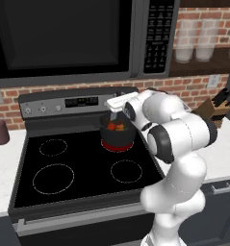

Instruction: Put the bell pepper and bell pepper in the pot. Retrieve the spatula and lightly stir the vegetables in the pot.

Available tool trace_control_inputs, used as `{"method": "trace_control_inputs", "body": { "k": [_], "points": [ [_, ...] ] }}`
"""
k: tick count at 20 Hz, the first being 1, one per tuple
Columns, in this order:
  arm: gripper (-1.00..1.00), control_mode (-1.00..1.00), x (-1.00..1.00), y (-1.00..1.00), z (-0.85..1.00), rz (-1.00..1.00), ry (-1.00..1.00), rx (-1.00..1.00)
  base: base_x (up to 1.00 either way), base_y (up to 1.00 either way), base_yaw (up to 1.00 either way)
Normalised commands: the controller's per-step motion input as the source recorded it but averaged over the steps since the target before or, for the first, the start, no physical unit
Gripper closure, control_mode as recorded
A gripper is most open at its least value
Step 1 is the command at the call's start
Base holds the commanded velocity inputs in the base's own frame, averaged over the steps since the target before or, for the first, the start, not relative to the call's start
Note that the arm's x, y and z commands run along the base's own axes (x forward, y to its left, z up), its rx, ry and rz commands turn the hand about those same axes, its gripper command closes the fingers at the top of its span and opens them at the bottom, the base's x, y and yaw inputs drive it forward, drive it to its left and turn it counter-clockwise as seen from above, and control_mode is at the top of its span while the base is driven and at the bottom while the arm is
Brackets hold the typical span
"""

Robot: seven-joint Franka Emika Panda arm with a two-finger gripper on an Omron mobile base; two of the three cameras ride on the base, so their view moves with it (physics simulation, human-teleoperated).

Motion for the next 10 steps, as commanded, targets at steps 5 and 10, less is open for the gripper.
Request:
{"method": "trace_control_inputs", "body": {
  "k": [5, 10],
  "points": [
    [1.0, -1.0, 0.41, 0.0, -0.47, 0.02, 0.0, -0.01, 0.0, 0.0, 0.0],
    [1.0, -1.0, -0.04, 0.0, -0.43, 0.04, 0.0, -0.01, 0.0, 0.0, 0.0]
  ]
}}
